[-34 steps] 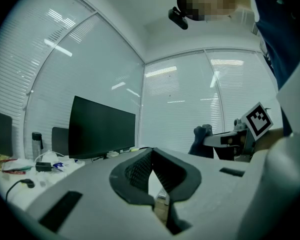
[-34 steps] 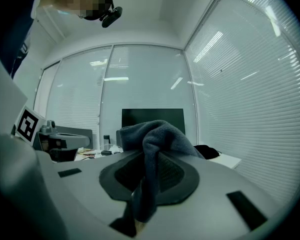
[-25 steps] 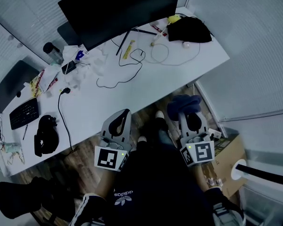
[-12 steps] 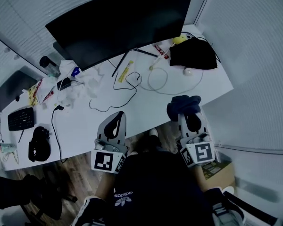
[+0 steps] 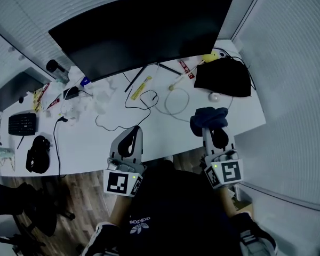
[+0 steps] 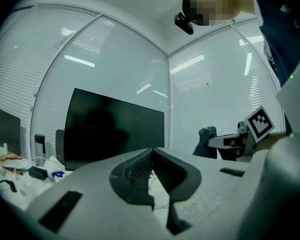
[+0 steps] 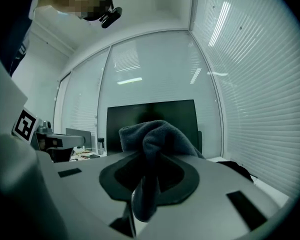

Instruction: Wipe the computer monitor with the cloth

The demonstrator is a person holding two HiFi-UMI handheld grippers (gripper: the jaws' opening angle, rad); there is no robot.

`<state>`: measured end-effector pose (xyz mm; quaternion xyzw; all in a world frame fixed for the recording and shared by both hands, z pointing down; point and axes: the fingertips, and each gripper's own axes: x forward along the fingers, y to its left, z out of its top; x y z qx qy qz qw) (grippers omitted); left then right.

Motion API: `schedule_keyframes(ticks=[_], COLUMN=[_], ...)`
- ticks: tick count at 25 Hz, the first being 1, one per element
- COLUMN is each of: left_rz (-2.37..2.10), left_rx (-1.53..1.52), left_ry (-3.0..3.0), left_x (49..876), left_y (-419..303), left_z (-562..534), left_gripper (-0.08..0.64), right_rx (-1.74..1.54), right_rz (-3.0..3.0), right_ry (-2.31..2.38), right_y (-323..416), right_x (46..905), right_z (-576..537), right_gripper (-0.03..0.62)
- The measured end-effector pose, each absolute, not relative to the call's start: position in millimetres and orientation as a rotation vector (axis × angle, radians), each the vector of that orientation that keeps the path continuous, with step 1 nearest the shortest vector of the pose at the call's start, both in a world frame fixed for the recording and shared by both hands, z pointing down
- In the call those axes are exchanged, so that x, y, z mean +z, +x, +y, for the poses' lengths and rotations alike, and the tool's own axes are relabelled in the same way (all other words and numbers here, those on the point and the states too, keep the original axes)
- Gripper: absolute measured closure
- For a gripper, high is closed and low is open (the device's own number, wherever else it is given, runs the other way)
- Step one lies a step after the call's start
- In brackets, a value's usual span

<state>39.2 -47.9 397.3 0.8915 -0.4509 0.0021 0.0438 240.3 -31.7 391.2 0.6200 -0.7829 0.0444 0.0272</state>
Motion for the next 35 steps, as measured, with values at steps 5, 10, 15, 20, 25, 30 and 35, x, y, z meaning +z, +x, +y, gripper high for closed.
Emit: schedule_keyframes(ticks=[5, 10, 15, 20, 25, 30, 35], left_rz=[-1.401, -1.389, -1.372, -1.374, -1.401, -1.462, -1.538], left_rx=[0.026, 0.027, 0.026, 0.003, -0.021, -0.052, -0.075], left_ry=[2.724, 2.737, 2.757, 2.769, 2.767, 2.712, 2.676], left_x=[397.8, 397.0, 389.1, 378.7, 377.2, 375.0, 374.4], left_y=[40.6, 35.9, 24.8, 8.0, -8.0, -33.3, -56.9], left_z=[-53.1, -59.6, -73.7, -89.1, -97.2, -101.6, -102.1], left_gripper=[0.555, 0.555, 0.555, 0.555, 0.555, 0.555, 0.555], right_rx=[0.155, 0.146, 0.139, 0.103, 0.092, 0.052, -0.107], right_rz=[-2.451, -2.456, -2.457, -2.466, -2.479, -2.541, -2.688], right_ry=[1.900, 1.915, 1.925, 1.924, 1.908, 1.840, 1.756], right_y=[239.4, 233.0, 218.8, 199.5, 182.3, 152.5, 120.4], right_x=[394.9, 392.5, 383.4, 371.5, 369.5, 357.6, 311.5], right_z=[-36.8, -44.4, -54.0, -67.9, -80.3, -98.7, -122.4], right_gripper=[0.543, 0.543, 0.542, 0.542, 0.542, 0.541, 0.543])
